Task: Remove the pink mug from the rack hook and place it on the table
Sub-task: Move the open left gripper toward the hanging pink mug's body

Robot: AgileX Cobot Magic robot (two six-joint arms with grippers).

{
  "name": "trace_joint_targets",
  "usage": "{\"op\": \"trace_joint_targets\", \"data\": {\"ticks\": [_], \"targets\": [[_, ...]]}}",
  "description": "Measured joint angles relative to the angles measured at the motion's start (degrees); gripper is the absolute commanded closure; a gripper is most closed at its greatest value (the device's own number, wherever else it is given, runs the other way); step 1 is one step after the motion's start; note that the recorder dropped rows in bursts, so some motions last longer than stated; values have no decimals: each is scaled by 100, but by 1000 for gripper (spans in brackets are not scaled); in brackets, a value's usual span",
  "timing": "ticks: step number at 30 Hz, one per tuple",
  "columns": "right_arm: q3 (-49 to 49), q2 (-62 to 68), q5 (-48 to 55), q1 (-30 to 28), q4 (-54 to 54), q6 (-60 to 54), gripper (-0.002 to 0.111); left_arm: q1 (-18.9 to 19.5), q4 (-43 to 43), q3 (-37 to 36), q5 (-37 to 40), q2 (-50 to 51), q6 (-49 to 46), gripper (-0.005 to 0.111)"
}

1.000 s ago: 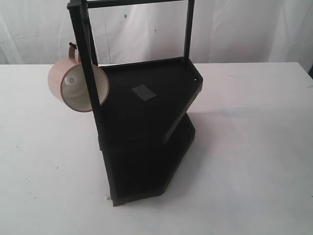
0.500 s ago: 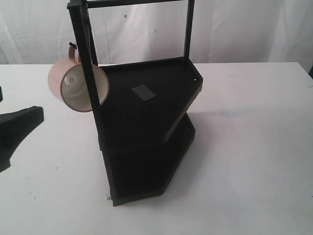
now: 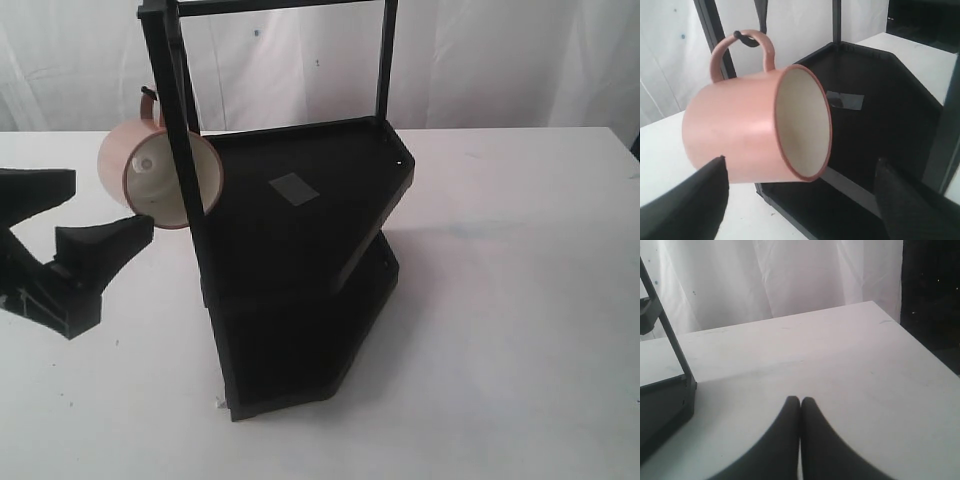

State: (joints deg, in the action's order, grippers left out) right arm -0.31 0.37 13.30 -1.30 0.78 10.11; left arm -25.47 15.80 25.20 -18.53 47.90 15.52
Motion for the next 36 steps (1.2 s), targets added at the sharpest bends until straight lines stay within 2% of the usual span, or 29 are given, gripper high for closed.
{"op": "trace_joint_targets", "data": {"ticks": [6,15,22,30,35,36], "targets": [[0,0,0,0,0,0,108,0,-876,300,-97,323,-1023,26],[0,0,0,0,0,0,108,0,-1310,390,-256,628,-1494,26],[0,0,0,0,0,0,108,0,-2828,390,-429,652,-2873,26],[0,0,0,0,0,0,108,0,-3200,390,-480,652,-3333,26],[0,0,0,0,0,0,108,0,-4083,390,-553,652,-4316,26],[0,0,0,0,0,0,108,0,-4494,390,-586,652,-4720,26]]}}
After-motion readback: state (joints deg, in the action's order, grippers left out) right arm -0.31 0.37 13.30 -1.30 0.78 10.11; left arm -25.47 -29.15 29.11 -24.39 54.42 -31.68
